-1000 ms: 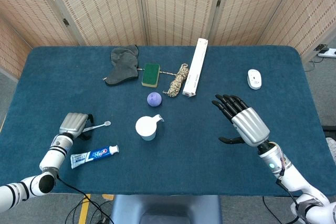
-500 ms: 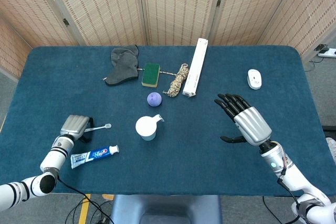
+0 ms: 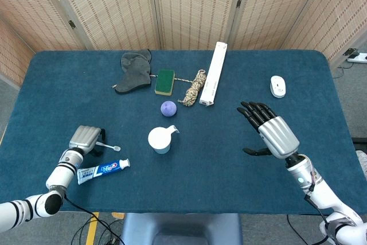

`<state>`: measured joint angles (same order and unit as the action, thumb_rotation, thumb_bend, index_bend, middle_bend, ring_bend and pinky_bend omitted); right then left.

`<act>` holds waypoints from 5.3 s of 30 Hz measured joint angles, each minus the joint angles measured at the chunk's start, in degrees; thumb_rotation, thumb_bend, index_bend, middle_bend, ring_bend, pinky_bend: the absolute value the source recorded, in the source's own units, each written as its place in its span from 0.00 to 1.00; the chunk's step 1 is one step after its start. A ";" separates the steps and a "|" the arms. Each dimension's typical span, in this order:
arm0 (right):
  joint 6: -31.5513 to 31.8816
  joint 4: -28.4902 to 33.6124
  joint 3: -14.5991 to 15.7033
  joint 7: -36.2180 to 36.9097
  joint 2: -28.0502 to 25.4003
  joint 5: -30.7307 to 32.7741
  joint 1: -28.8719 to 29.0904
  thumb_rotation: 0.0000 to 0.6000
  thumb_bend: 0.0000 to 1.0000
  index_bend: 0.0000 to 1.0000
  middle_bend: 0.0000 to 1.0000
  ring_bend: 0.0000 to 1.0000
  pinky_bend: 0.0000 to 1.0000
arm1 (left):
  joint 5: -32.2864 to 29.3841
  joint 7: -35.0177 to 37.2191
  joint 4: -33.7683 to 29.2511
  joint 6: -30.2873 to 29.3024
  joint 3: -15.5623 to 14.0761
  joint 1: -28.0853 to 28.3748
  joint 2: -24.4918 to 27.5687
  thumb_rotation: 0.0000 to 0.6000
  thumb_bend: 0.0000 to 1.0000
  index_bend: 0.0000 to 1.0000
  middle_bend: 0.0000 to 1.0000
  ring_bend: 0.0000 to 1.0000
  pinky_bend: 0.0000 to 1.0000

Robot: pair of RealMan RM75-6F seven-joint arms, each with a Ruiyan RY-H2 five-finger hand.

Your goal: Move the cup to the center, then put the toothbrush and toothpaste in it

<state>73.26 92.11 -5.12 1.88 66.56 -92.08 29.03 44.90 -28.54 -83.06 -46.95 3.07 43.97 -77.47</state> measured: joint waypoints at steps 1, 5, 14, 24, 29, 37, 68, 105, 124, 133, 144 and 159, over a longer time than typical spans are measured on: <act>0.02 -0.04 -0.01 0.04 -0.01 0.00 -0.06 1.00 0.00 0.00 0.06 0.09 0.14 | 0.62 0.62 0.60 -0.25 0.07 -0.16 -0.41 1.00 0.26 0.48 0.89 0.83 0.94; 0.04 -0.20 -0.05 0.23 -0.04 0.07 -0.24 1.00 0.00 0.00 0.05 0.09 0.14 | 3.18 2.74 3.39 -0.95 0.13 -0.82 -2.21 1.00 0.26 0.50 0.89 0.83 0.94; -0.16 -0.68 -0.16 0.67 0.11 0.22 -0.44 1.00 0.00 0.00 0.06 0.09 0.14 | 4.64 4.32 6.48 -0.44 0.02 -1.37 -3.83 1.00 0.36 0.54 0.89 0.83 0.93; -0.37 -1.08 -0.31 0.93 0.40 0.33 -0.54 1.00 0.00 0.00 0.06 0.10 0.14 | 5.16 4.60 7.74 0.24 -0.15 -1.67 -3.90 1.00 0.37 0.54 0.89 0.83 0.93; -0.44 -1.14 -0.34 0.92 0.55 0.31 -0.58 1.00 0.00 0.00 0.06 0.10 0.14 | 5.22 5.21 8.53 0.74 -0.07 -1.84 -4.23 1.00 0.37 0.55 0.89 0.83 0.93; -0.26 -1.13 -0.40 1.09 0.44 0.30 -0.81 1.00 0.00 0.00 0.06 0.10 0.14 | 5.61 5.98 9.53 1.25 0.37 -1.88 -4.93 1.00 0.42 0.59 0.89 0.83 0.93; 1.68 -1.40 -0.95 2.44 -0.30 0.12 -2.00 1.00 0.00 0.00 0.06 0.10 0.14 | 14.31 36.76 -6.52 -2.95 9.19 -9.61 9.17 1.00 0.43 0.62 0.89 0.82 0.93; 3.28 0.78 -1.74 1.96 -3.08 0.06 -3.41 1.00 0.00 0.00 0.06 0.10 0.14 | 11.56 45.25 -13.92 -1.96 19.06 4.46 -6.92 1.00 0.43 0.62 0.89 0.82 0.92; 3.15 -0.41 -1.76 3.18 -2.48 -0.35 -3.26 1.00 0.00 0.00 0.06 0.11 0.14 | 11.33 41.01 -10.13 -2.38 15.65 3.90 -7.92 1.00 0.43 0.39 0.84 0.77 0.85; 3.82 -0.93 -1.99 3.72 -2.22 -0.34 -3.49 1.00 0.00 0.00 0.06 0.11 0.14 | 15.08 39.20 -13.15 -4.30 13.33 0.90 -2.84 1.00 0.39 0.22 0.80 0.74 0.83; 4.06 -0.81 -1.98 3.50 -1.88 -0.69 -3.51 1.00 0.00 0.00 0.06 0.11 0.14 | 21.82 36.75 -18.18 -9.13 8.43 -6.67 9.62 1.00 0.40 0.34 0.80 0.74 0.83; 3.35 -1.40 -1.94 3.51 -1.30 -0.57 -3.08 1.00 0.00 0.00 0.06 0.11 0.14 | 25.84 21.38 -19.54 -6.80 0.02 -8.33 11.37 1.00 0.27 0.33 0.80 0.74 0.83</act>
<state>76.62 90.71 -7.06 5.39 65.26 -92.65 25.94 70.74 -7.16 -102.60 -53.76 3.09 35.65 -66.10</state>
